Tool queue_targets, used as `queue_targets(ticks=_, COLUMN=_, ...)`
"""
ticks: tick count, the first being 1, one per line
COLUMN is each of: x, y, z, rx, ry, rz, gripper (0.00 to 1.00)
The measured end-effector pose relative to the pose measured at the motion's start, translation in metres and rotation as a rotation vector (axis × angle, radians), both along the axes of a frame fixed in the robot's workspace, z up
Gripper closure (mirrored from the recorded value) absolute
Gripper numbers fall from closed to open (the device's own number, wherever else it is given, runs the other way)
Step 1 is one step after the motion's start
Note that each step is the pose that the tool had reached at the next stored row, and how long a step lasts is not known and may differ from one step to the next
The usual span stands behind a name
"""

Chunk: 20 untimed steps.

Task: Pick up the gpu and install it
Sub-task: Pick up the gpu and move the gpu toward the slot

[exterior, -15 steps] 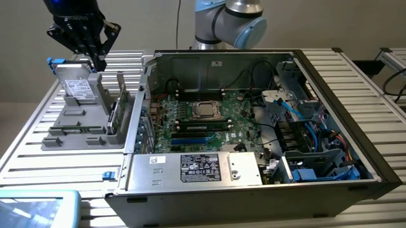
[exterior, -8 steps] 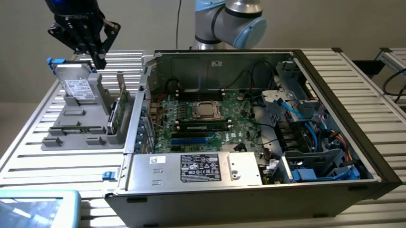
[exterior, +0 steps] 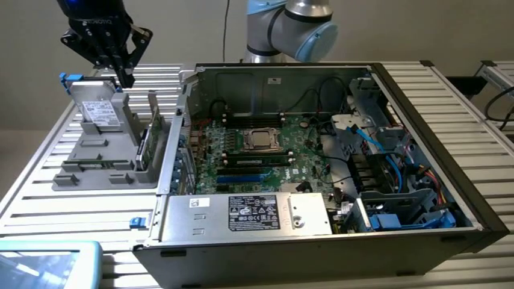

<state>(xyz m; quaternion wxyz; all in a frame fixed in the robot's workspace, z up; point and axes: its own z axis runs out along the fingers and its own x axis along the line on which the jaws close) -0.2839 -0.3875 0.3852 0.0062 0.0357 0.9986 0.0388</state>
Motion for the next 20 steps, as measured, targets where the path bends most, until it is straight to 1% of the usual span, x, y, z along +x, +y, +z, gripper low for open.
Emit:
queue_targets(ticks=6, x=0.000, y=0.0000, z=0.0000, rx=0.0000, ry=0.0000, rz=0.000, gripper=0.87)
queue_targets(ticks=7, x=0.000, y=0.0000, z=0.0000, rx=0.0000, ry=0.0000, rz=0.000, gripper=0.81)
queue_targets(ticks=8, x=0.000, y=0.0000, z=0.0000, rx=0.0000, ry=0.0000, rz=0.000, gripper=0.81)
queue_targets(ticks=9, x=0.000, y=0.0000, z=0.0000, rx=0.0000, ry=0.0001, rz=0.000, gripper=0.75)
queue_targets(ticks=10, x=0.000, y=0.0000, z=0.0000, rx=0.0000, ry=0.0000, rz=0.000, gripper=0.75)
queue_targets(ticks=12, x=0.000, y=0.0000, z=0.0000, rx=0.0000, ry=0.0000, rz=0.000, gripper=0.63)
queue_targets(ticks=13, x=0.000, y=0.0000, z=0.0000, rx=0.0000, ry=0.0001, rz=0.000, gripper=0.63)
queue_targets(ticks=14, x=0.000, y=0.0000, z=-0.0005, rx=0.0000, ry=0.0000, rz=0.000, gripper=0.56)
queue_targets(ticks=20, x=-0.001, y=0.0000, z=-0.0110, rx=0.0004, ry=0.0000, rz=0.000, gripper=0.56)
